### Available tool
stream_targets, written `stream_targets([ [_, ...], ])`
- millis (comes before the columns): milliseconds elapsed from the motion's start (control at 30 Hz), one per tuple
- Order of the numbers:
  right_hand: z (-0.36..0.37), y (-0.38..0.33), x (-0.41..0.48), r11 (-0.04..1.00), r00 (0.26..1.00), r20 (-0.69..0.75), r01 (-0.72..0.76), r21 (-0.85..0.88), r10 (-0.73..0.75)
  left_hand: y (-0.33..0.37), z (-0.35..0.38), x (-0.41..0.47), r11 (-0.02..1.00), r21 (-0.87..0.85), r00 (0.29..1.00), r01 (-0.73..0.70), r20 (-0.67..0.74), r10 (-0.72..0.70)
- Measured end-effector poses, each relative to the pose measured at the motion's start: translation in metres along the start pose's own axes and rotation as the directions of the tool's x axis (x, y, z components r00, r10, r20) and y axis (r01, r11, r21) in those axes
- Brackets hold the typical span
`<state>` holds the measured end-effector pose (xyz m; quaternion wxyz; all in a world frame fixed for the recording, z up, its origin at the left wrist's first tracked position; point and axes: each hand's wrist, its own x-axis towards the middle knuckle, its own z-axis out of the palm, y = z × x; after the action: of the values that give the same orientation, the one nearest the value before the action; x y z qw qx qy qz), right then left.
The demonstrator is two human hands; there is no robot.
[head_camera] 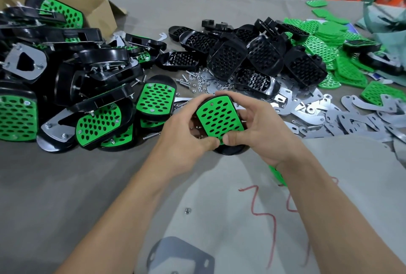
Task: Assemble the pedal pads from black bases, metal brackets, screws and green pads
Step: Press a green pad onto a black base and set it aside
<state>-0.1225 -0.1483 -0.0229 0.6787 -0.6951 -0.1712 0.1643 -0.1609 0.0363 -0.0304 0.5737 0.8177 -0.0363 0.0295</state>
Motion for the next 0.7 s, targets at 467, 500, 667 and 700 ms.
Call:
stream_targets([
  [467,-0.005,-0.006,-0.007,0.992,0.994,0.044,-0.101,0.081,0.098,0.002,-0.002,0.006,0.994,0.106,0.998,-0.04,0.05,0.035],
  [500,-0.005,-0.005,-0.006,0.992,0.994,0.035,-0.101,0.078,0.099,0.001,0.0,0.005,0.992,0.118,0.998,-0.051,0.048,0.046],
  [667,-0.005,0.001,-0.002,0.994,0.997,-0.027,-0.075,0.085,0.078,-0.002,0.003,0.004,0.982,0.168,0.997,-0.081,0.015,0.08],
  [700,-0.006,0.001,-0.002,0.993,0.997,-0.029,-0.073,0.089,0.076,-0.002,0.005,0.004,0.983,0.169,0.997,-0.077,-0.002,0.078],
])
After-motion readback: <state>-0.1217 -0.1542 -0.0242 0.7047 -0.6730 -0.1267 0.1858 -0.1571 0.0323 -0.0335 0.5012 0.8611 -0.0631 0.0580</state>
